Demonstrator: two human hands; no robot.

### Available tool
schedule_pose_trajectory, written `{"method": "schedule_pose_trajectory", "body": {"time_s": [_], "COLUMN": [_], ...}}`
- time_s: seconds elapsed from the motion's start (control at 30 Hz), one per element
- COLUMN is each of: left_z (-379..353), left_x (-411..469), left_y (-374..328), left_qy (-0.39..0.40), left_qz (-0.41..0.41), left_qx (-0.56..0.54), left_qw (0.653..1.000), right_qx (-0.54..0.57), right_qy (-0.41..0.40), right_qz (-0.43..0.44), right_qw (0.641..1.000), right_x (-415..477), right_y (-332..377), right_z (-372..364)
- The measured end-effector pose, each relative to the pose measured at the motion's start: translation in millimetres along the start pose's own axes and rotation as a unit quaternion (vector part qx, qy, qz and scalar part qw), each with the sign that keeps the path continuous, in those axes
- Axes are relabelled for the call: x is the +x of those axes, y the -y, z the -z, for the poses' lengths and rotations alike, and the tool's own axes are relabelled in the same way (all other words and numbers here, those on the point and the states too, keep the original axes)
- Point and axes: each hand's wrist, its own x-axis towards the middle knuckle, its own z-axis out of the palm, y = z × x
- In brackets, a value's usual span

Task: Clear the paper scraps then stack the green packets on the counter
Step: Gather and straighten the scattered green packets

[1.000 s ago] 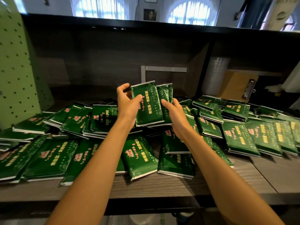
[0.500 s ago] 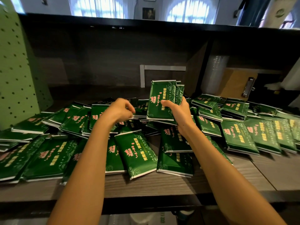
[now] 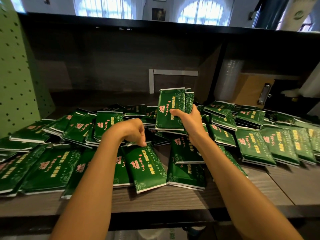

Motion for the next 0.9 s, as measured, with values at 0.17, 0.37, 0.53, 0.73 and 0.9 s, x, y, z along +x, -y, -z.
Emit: {"method": "schedule_pose_trajectory", "body": {"time_s": [0.17,0.37,0.53,0.73,0.9], "left_z": [2.7,-4.6,-8.4,-19.3,-40.2], "left_x": [4.5,9.3,1.4,-36.1,-49.2], "left_y": [2.0,1.1,3.1,3.7,-5.9], "left_qy": [-0.071,-0.080,-0.155,-0.239,-0.165], "left_qz": [-0.031,-0.046,-0.033,0.132,0.133], "left_qx": [-0.070,-0.071,-0.075,0.050,-0.022], "left_qw": [0.994,0.993,0.984,0.961,0.977], "right_qx": [-0.002,-0.009,-0.025,-0.016,0.000], "right_qy": [-0.003,-0.004,0.013,0.009,-0.008], "right_qz": [-0.002,0.000,0.012,0.026,0.034], "right_qw": [1.000,1.000,1.000,0.999,0.999], "right_x": [2.7,8.3,8.1,1.9,-14.3], "right_y": [-1.7,-5.8,-7.7,-4.8,1.6], "right_z": [-0.1,-0.3,-2.9,3.5,-5.4]}}
